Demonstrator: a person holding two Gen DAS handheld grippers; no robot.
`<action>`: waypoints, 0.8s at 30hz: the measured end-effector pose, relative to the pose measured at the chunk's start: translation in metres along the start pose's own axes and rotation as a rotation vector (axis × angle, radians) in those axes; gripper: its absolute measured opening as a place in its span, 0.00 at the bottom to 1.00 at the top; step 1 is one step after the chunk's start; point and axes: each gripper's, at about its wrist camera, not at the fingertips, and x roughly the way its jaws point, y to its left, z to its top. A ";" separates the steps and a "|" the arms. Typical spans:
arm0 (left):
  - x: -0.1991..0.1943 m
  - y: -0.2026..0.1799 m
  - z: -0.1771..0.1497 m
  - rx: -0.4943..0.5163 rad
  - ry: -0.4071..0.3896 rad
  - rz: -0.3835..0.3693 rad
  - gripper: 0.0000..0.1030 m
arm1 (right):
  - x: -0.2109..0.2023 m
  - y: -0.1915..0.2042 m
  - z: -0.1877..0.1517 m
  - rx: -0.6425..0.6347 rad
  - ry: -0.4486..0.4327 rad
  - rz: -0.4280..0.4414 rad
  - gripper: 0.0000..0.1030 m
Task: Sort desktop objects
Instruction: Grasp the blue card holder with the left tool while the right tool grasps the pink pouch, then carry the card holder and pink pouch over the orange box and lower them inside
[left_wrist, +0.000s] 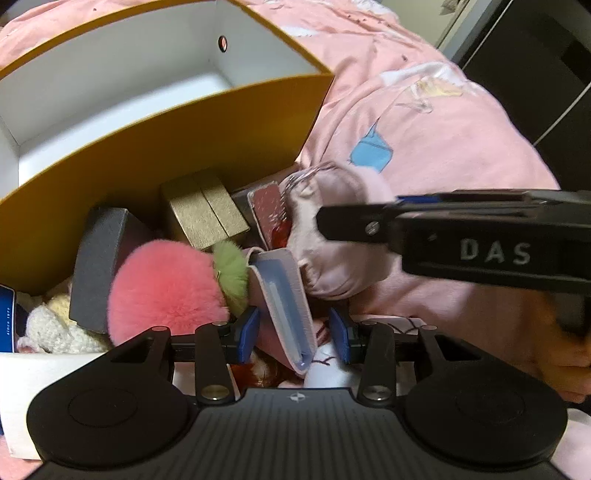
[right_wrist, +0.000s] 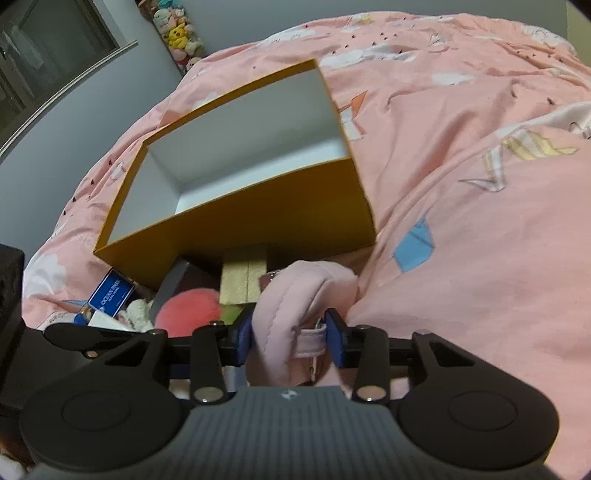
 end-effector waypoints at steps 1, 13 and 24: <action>0.003 -0.001 0.000 -0.002 0.004 0.008 0.46 | -0.001 -0.001 -0.001 -0.004 -0.005 -0.009 0.38; -0.036 0.020 -0.003 -0.089 -0.085 -0.041 0.22 | -0.030 -0.002 0.006 -0.021 -0.089 0.008 0.29; -0.116 0.034 0.010 -0.121 -0.291 -0.038 0.19 | -0.089 0.022 0.040 -0.113 -0.252 0.110 0.29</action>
